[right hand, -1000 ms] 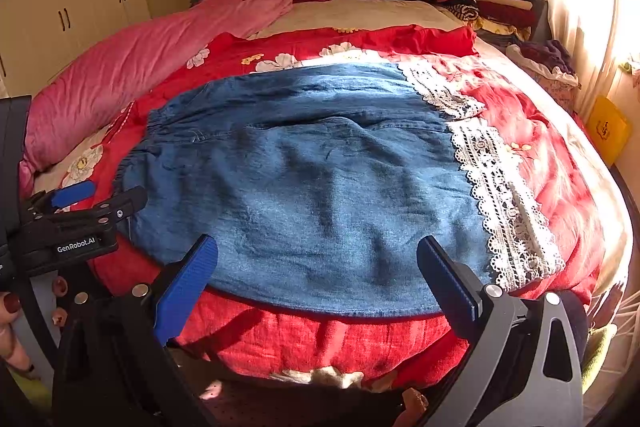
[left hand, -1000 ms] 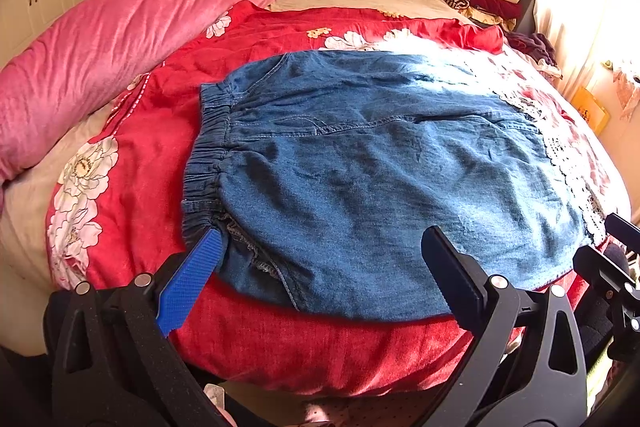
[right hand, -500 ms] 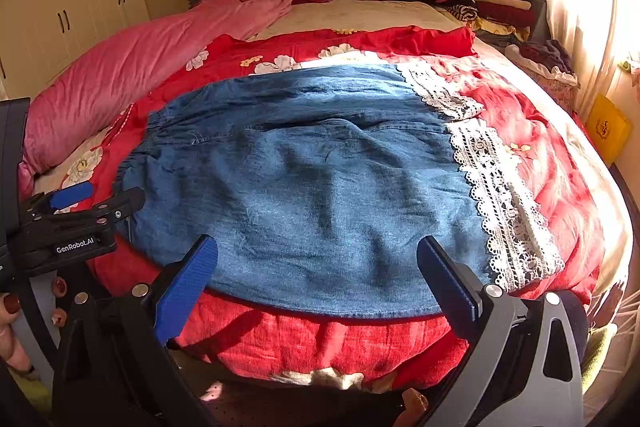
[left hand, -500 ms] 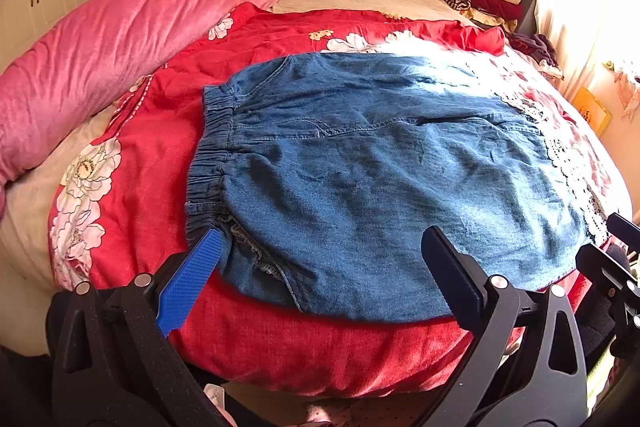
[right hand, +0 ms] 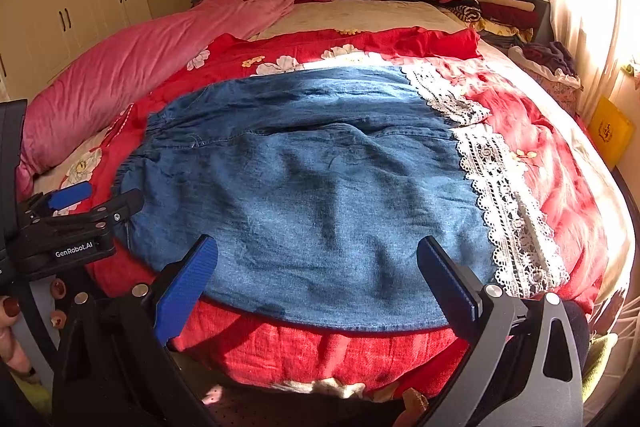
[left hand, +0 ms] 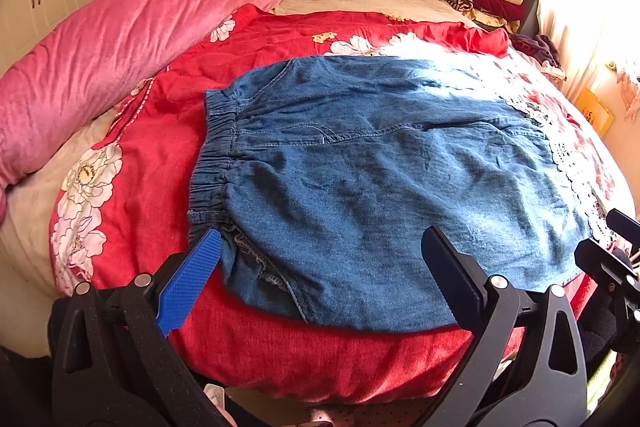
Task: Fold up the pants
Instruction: 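Grasp the waistband with the left gripper while the right gripper grasps the waistband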
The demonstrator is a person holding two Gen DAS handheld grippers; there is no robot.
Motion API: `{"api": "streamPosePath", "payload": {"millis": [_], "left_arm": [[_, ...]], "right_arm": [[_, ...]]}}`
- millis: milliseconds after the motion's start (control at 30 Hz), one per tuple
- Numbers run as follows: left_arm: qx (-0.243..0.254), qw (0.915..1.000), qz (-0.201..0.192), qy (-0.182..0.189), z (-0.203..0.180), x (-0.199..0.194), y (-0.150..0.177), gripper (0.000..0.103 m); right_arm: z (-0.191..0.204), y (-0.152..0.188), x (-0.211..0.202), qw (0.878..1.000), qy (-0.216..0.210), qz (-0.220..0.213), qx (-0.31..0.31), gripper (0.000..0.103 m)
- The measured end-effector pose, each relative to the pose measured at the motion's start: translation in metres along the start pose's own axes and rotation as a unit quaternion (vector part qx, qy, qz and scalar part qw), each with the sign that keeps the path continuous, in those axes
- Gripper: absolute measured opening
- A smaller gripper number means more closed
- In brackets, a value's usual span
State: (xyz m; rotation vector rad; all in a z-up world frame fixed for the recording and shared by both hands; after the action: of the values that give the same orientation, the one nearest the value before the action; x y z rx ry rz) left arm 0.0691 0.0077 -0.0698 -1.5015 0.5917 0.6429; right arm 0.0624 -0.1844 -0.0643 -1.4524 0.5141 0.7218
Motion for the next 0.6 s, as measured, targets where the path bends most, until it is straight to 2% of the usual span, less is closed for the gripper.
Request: {"api": "streamPosePath", "payload": {"millis": [233, 600], "left_arm": [[-0.003, 1.0, 0.003, -0.009, 0.007, 0.014, -0.01, 0.094], [-0.032, 0.9989, 0.011, -0.034, 0.046, 0.04, -0.032, 0.094]], "right_arm": [[0.004, -0.024, 0.016, 1.0, 0.002, -0.006, -0.015, 0.099], [0.023, -0.059, 0.05, 0.999, -0.017, 0.001, -0.042, 0.099]]}}
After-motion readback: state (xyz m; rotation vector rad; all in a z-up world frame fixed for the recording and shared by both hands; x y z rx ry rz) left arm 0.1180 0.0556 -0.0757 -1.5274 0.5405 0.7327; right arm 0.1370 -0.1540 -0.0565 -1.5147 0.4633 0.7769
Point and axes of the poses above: each gripper's, at about its wrist camera, not at the fingertips, and x roughly the way its jaws point, z to its left, y to its underside, the point moved 10 cm from there along x, roughly the way its jaws point, and after that the axes turned 3 degrees about -z, right-handed, at the moved point
